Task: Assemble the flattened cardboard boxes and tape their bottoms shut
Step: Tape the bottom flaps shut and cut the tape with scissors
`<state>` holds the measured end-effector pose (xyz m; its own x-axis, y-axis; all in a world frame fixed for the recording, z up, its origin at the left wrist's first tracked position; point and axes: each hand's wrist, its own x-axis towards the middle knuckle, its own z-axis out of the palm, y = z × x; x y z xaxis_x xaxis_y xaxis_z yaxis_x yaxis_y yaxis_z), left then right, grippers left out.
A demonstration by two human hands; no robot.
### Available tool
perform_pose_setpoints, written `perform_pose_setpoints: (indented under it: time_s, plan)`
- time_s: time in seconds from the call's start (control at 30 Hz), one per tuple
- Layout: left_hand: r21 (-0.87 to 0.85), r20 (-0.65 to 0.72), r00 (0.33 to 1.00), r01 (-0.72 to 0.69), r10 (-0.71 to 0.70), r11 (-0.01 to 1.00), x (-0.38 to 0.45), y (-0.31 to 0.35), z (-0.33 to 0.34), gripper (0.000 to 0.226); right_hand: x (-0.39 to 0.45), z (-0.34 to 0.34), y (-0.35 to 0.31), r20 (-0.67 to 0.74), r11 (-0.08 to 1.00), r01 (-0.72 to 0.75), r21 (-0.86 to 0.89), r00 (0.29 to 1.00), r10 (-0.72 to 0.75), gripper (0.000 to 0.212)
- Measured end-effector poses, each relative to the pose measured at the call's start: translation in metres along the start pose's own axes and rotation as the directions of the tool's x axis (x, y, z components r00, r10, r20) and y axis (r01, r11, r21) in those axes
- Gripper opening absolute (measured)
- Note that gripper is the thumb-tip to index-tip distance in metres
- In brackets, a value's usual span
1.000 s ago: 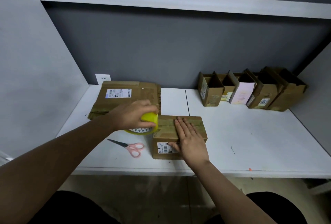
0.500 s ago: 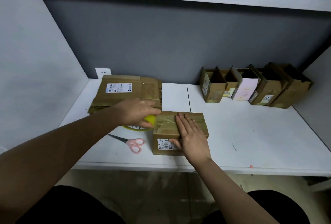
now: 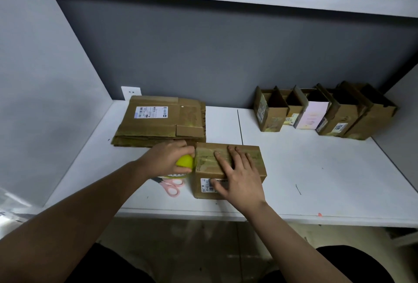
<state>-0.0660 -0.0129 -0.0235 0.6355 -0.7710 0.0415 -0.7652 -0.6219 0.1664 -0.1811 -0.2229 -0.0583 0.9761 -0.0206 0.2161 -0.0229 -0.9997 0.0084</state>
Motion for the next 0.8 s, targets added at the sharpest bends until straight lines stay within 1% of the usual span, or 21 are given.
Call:
perform_pose_setpoints:
  time_s: [0.07,0.17,0.23,0.3,0.4,0.47,0.53,0.6,0.67,0.73,0.8]
  plan:
    - [-0.064,-0.033,0.999,0.024,-0.026,0.998,-0.001,0.001,0.004,0.042,0.002,-0.002,-0.013,0.009,1.000,-0.021,0.022,1.000,0.021,0.071]
    - [-0.186,-0.060,0.994,0.079,-0.092,0.979,-0.003,0.006,0.008,0.042,0.009,-0.003,-0.036,0.031,0.999,0.009,0.052,0.999,-0.010,0.083]
    - [-0.288,-0.068,0.987,0.120,-0.145,0.950,-0.007,0.008,0.011,0.043,0.013,-0.003,-0.040,0.052,0.996,0.079,0.045,0.995,-0.081,0.087]
    - [-0.369,-0.069,0.980,0.148,-0.186,0.918,-0.009,0.010,0.012,0.043,0.016,-0.002,-0.032,0.092,0.989,0.143,0.038,0.985,-0.146,0.085]
    - [-0.423,-0.032,0.974,0.192,-0.226,0.885,-0.009,0.019,0.009,0.042,0.017,-0.004,-0.015,0.058,0.979,0.184,0.089,0.980,-0.190,0.080]
    - [-0.431,0.006,0.969,0.225,-0.246,0.874,-0.010,0.030,0.009,0.044,0.017,-0.001,0.003,0.029,0.948,0.282,0.147,0.957,-0.289,0.074]
    - [-0.477,0.034,0.962,0.253,-0.271,0.842,-0.014,0.042,0.014,0.048,0.015,-0.001,0.026,0.003,0.900,0.392,0.193,0.917,-0.400,0.072]
    - [-0.602,0.063,0.948,0.284,-0.310,0.746,-0.019,0.057,0.022,0.050,0.013,-0.006,0.047,0.027,0.880,0.428,0.208,0.896,-0.442,0.070]
    - [-0.741,0.093,0.928,0.306,-0.360,0.598,-0.021,0.075,0.030,0.050,0.008,-0.010,0.058,0.038,0.887,0.395,0.240,0.909,-0.415,0.070]
    - [-0.854,0.100,0.909,0.287,-0.404,0.435,-0.019,0.093,0.038,0.046,0.001,-0.011,0.058,0.037,0.906,0.279,0.318,0.951,-0.307,0.067]
    - [-0.912,0.115,0.896,0.266,-0.429,0.311,-0.014,0.107,0.041,0.041,-0.003,-0.008,0.053,0.036,0.902,0.126,0.412,0.987,-0.154,0.061]
